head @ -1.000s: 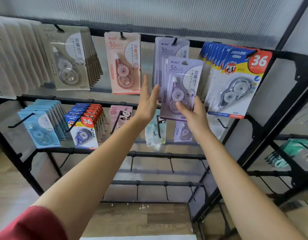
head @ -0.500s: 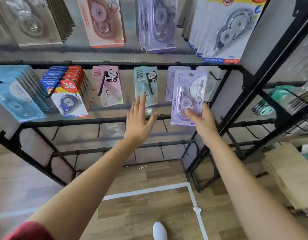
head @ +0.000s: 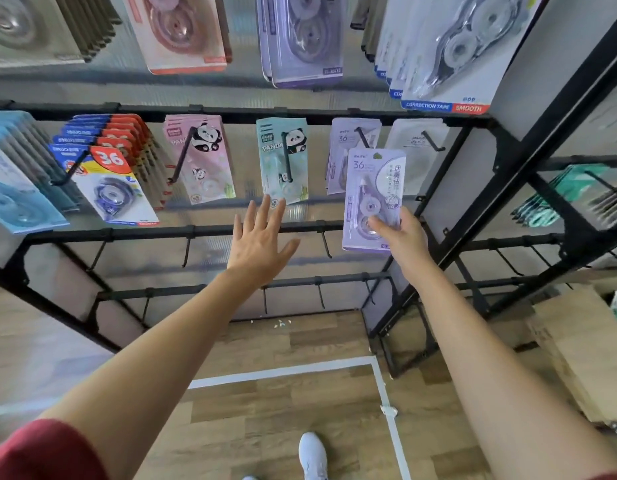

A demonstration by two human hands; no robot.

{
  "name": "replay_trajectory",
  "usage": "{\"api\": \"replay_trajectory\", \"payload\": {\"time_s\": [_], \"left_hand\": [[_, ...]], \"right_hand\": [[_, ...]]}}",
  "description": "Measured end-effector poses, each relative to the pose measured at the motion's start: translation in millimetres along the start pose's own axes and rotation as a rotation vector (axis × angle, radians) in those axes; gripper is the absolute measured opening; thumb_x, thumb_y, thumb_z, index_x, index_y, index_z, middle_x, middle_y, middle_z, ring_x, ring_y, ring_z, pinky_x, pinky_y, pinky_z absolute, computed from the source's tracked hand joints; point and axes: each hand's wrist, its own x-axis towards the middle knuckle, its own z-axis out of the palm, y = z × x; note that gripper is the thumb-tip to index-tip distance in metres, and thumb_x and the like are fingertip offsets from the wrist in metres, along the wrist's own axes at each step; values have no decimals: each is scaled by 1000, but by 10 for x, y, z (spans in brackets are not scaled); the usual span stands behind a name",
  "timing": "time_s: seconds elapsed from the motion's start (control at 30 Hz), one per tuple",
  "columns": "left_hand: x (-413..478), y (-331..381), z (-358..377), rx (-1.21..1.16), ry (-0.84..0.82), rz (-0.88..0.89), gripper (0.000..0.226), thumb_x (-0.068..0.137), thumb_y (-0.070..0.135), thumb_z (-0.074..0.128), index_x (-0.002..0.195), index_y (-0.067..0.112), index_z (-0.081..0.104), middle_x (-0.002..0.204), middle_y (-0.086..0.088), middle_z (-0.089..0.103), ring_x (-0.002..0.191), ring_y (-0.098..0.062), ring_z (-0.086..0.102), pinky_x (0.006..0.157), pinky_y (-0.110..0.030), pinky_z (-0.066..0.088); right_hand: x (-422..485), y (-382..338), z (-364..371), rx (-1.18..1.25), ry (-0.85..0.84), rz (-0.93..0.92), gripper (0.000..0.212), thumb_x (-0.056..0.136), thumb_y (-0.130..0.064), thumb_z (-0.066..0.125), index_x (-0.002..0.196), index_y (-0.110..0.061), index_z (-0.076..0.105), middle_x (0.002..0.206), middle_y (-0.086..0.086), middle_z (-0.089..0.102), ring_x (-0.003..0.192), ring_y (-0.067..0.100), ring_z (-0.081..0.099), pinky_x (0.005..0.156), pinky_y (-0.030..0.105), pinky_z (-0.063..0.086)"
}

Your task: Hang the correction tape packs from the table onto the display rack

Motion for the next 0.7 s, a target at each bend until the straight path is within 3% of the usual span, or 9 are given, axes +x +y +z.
{"api": "replay_trajectory", "payload": {"time_s": [0.23, 0.43, 0.53, 0.6, 0.7], "left_hand": [[119, -12, 0, 30, 4, -29, 72, 98, 55, 30, 151, 27, -11, 159, -1, -16, 146, -24, -16, 116, -43, -11], [219, 29, 15, 47, 8, -45, 73, 98, 55, 30, 151, 28, -13, 160, -3, -15, 147, -25, -14, 117, -43, -10], [237, 23, 8, 38, 16, -54, 73, 98, 54, 31, 151, 27, -12, 160, -2, -13, 147, -24, -13, 117, -43, -9], [253, 15, 3, 36, 18, -64, 73, 98, 54, 31, 151, 27, -11, 160, -3, -12, 147, -23, -13, 117, -43, -9], [270, 2, -17, 35, 17, -89, 72, 98, 54, 30, 151, 26, -10, 160, -4, -13, 147, -24, -13, 117, -43, -8]], "right_hand": [[261, 58, 17, 48, -57, 3, 30, 89, -6, 62, 116, -15, 54, 116, 2, 63, 105, 13, 61, 87, 20, 51], [616, 70, 30, -28, -80, 60, 24, 88, -16, 66, 111, -15, 56, 111, 4, 65, 107, 21, 62, 88, 30, 50], [811, 106, 65, -107, -87, 120, 27, 89, -25, 65, 109, -9, 54, 106, 12, 62, 97, 20, 59, 76, 30, 49], [921, 130, 91, -109, -105, 162, 23, 89, -28, 65, 105, -15, 53, 103, 4, 59, 96, 15, 56, 66, 25, 49], [1061, 142, 138, -131, -121, 203, 26, 89, -33, 64, 108, -19, 52, 107, -4, 57, 103, 16, 54, 66, 27, 50]]}}
